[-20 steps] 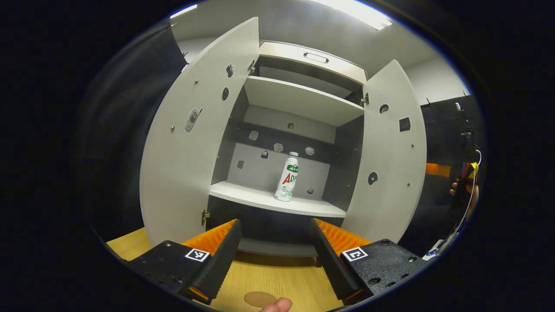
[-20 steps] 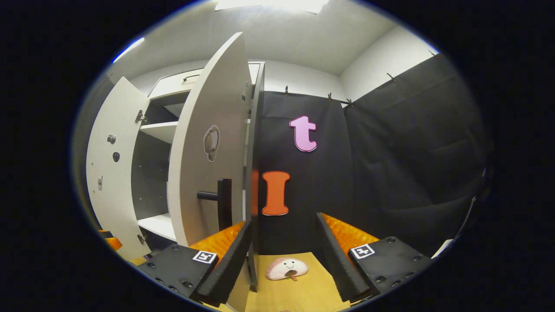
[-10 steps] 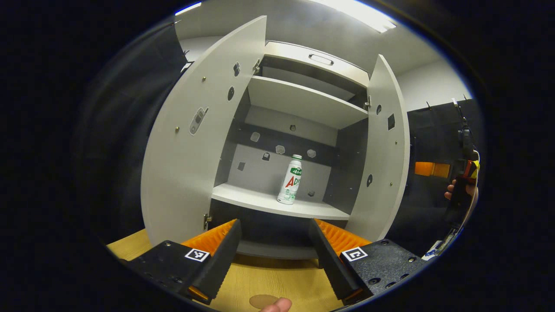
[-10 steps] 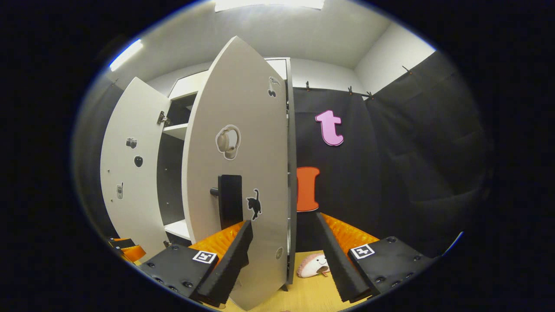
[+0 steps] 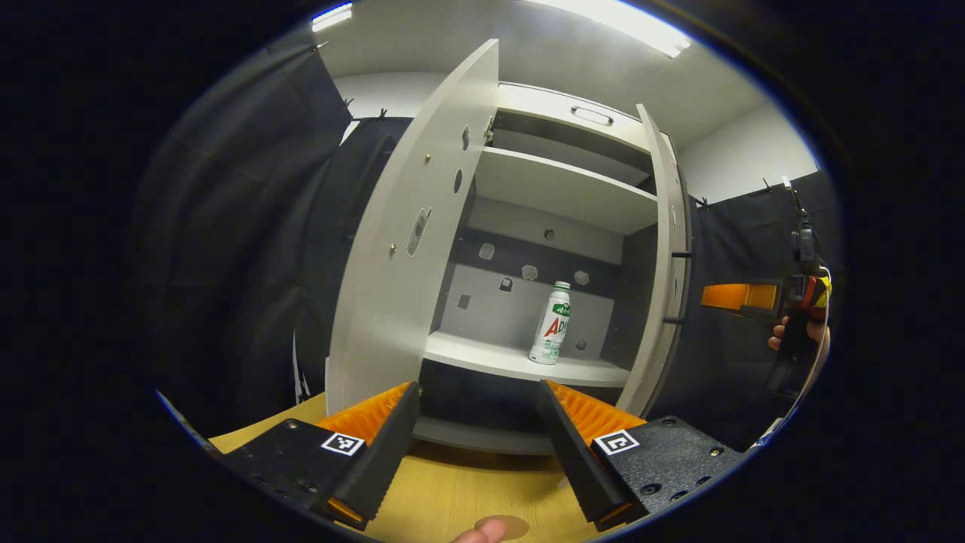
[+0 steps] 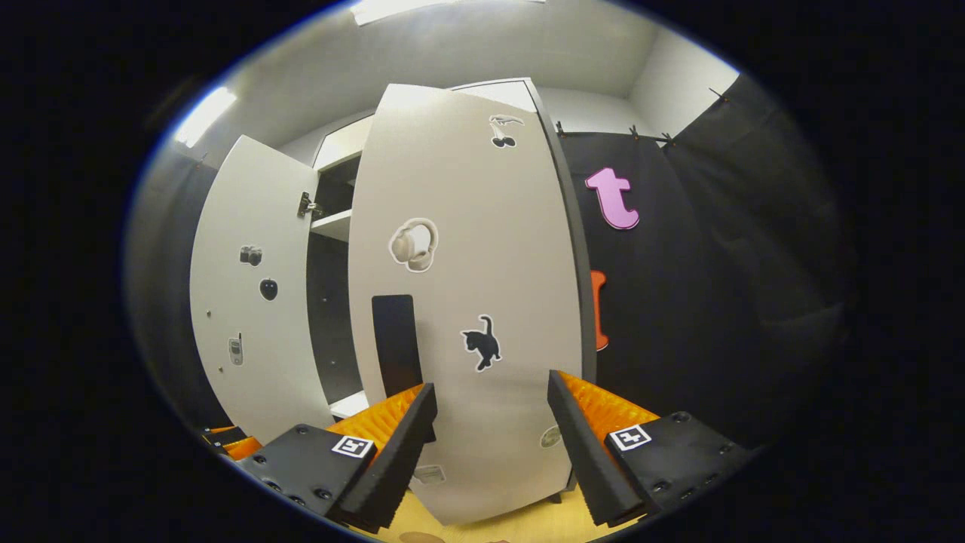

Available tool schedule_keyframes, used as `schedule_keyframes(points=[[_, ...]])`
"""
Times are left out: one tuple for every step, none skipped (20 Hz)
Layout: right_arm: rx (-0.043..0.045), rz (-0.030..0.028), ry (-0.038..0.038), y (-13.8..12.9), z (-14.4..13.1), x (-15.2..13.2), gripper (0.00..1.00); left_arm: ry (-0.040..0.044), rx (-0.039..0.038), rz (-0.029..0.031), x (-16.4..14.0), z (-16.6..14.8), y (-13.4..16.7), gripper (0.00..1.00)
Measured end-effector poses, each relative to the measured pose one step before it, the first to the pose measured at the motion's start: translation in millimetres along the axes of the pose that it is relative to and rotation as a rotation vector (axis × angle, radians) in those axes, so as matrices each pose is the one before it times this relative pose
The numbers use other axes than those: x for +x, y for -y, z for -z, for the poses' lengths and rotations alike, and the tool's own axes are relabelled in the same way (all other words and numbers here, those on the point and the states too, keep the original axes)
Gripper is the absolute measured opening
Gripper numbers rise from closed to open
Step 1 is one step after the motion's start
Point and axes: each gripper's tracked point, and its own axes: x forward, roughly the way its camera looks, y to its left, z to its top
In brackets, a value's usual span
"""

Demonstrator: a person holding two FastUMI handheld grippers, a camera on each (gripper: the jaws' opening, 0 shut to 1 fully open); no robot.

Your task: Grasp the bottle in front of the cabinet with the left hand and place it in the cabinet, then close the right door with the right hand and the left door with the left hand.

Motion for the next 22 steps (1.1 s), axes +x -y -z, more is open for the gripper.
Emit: schedule_keyframes(points=[[-0.00699, -0.00867, -0.00349, -6.05, 2.54, 2.01, 0.97, 0.00104, -0.00179, -0.01053, -0.78, -1.14, -4.41, 0.96], [-0.01225, -0.00827, -0.00107, -6.13, 1.92, 3.80, 0.97, 0.00110, -0.00223, -0.00969, -2.72, 0.24, -4.18, 0.96], [-0.01450, -0.00326, -0.00373, -7.02, 0.47, 8.02, 0.97, 0.00192, -0.00173, -0.00853, -1.85, -1.78, -2.98, 0.96], [-0.01412, -0.00189, -0.00509, -3.25, 2.29, 3.90, 0.97, 0.00302, -0.00043, -0.00873, -1.36, -1.79, -3.63, 0.96], [-0.01114, 0.00049, -0.00322, -2.89, 1.52, 3.54, 0.97, 0.00469, 0.00166, -0.01068, -1.96, -2.06, -4.35, 0.96], [-0.00801, 0.00166, -0.00204, -1.90, 1.23, 2.26, 0.97, 0.00579, 0.00224, -0.01229, -2.11, -2.45, -4.78, 0.96], [-0.00475, 0.00051, -0.00079, -2.20, 1.31, 3.37, 0.97, 0.00583, 0.00226, -0.01456, -4.04, -2.16, -4.66, 0.96], [-0.00307, 0.00306, -0.00482, -1.72, 2.63, 4.44, 0.97, 0.00665, 0.00059, -0.01674, -3.90, -3.10, -5.88, 0.96], [-0.00033, 0.00664, 0.01048, -0.63, -0.28, 5.31, 0.97, 0.00774, -0.00070, -0.01791, -2.17, -3.13, -6.89, 0.96], [0.00074, 0.00153, -0.00118, -1.21, 1.47, 0.28, 0.97, 0.00270, -0.00287, -0.02031, 0.51, -0.11, -9.17, 0.96], [0.00475, -0.00104, 0.00223, -1.26, -0.23, 3.15, 0.97, 0.00370, -0.00152, -0.01993, -0.99, -3.18, -8.94, 0.96], [0.00485, -0.00203, -0.00172, -1.16, 1.40, 3.81, 0.97, 0.00873, -0.00289, -0.02696, -3.52, -3.43, -10.33, 0.96], [0.00385, -0.00266, -0.00286, -1.28, 1.40, 4.26, 0.97, 0.00783, -0.00052, -0.02309, -2.58, -4.10, -7.98, 0.96], [0.00232, -0.00087, -0.00319, -0.75, 1.16, 5.06, 0.97, 0.00907, 0.00192, -0.02925, -2.00, -3.92, -11.58, 0.96], [-0.00080, -0.00190, -0.00335, -0.64, 0.50, 4.98, 0.97, 0.00777, 0.00666, -0.02776, -2.00, -3.00, -10.20, 0.96], [-0.00162, -0.00157, -0.00239, -1.29, 0.99, 5.92, 0.97, 0.00894, 0.00860, -0.02878, -2.14, -3.88, -10.78, 0.95], [-0.00114, -0.00133, -0.00186, -0.94, 0.68, 6.50, 0.97, 0.00571, 0.00628, -0.02451, -0.89, -3.27, -8.87, 0.95], [0.00222, 0.00133, -0.00207, -0.98, 0.72, 4.82, 0.97, 0.00368, 0.00516, -0.02071, 0.55, -2.78, -7.46, 0.95], [0.00353, 0.00250, -0.00076, -2.36, -0.63, 4.65, 0.97, 0.00402, 0.00441, -0.01806, 0.45, -1.88, -6.97, 0.95], [0.00366, 0.00097, -0.00055, -1.32, 0.18, 1.64, 0.97, 0.00464, 0.00256, -0.01389, 1.65, -2.97, -6.57, 0.95], [0.00499, -0.00047, 0.00246, -0.43, 0.18, 1.48, 0.97, 0.00361, -0.00003, -0.01164, 2.49, -1.66, -2.89, 0.95], [0.00519, -0.00016, 0.00153, 0.14, 0.74, 0.39, 0.97, 0.00399, -0.00372, -0.00776, 3.90, -0.39, -3.43, 0.95]])
